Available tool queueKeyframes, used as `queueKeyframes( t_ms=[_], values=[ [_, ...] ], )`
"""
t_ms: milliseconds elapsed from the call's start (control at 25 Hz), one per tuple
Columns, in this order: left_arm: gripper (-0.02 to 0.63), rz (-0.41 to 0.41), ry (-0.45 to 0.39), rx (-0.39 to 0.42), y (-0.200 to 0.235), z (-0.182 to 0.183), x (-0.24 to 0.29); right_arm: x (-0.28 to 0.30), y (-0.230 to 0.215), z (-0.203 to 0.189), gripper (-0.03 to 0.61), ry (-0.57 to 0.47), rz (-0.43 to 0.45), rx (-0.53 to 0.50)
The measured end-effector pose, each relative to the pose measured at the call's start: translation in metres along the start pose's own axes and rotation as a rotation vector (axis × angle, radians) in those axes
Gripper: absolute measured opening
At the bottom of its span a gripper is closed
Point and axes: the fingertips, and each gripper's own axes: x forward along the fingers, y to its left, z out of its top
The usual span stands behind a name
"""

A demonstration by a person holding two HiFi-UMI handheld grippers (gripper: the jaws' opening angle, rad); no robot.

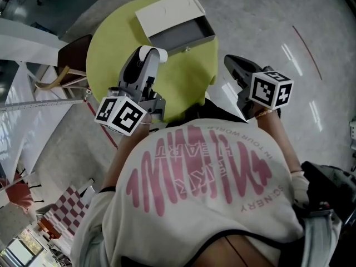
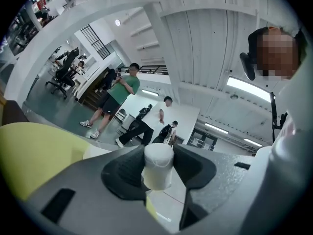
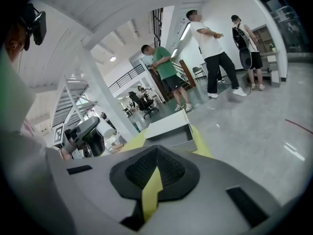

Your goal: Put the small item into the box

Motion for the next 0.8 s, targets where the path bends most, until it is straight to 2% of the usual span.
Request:
queueKeyframes(
  t_ms=[360,800],
  values=[
    [0.183,0.085,0.002,-0.023,0.026,-0.013,0.063,0.037,-0.061,0.029,0.006,0.096,0.016,-0.033],
    [0.183,0.197,0.025,-0.007,0.057,-0.027,0.105,0.084,-0.096,0.058,0.006,0.168,0.095,-0.053]
  ],
)
